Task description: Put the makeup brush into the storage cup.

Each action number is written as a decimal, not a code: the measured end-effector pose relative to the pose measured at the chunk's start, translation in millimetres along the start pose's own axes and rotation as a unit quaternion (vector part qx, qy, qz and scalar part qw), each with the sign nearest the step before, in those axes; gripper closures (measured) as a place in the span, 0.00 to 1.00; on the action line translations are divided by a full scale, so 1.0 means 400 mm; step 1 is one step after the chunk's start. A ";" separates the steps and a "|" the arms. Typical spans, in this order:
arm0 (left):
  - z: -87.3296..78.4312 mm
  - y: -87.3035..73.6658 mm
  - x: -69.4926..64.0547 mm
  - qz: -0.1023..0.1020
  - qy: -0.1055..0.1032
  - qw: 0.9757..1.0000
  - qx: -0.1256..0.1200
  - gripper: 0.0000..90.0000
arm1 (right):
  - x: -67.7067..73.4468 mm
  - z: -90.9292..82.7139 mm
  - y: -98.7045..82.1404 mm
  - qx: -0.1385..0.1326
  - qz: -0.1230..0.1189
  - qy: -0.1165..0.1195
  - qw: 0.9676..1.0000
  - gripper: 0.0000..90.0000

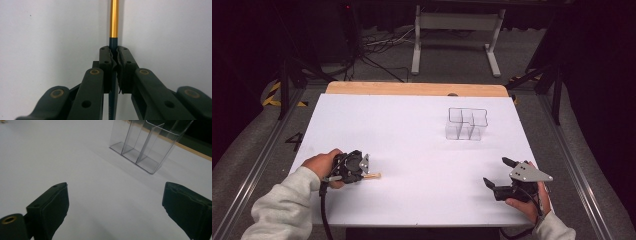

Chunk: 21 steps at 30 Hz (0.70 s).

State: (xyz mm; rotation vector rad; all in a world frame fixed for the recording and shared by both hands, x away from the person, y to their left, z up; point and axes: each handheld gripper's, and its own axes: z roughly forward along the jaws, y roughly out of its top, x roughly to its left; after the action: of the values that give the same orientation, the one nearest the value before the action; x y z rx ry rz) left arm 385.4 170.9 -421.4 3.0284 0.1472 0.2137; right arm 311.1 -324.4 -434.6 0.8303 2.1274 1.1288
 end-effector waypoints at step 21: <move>-0.032 -0.022 -0.009 -0.024 0.034 0.995 -0.094 0.92 | 0.001 0.005 0.000 0.005 0.003 0.001 1.000 0.09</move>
State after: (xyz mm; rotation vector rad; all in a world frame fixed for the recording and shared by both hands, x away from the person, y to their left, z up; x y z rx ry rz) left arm 379.0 180.6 -410.4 2.8288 0.1937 0.3070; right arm 312.2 -323.2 -435.8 0.8403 2.1351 1.1248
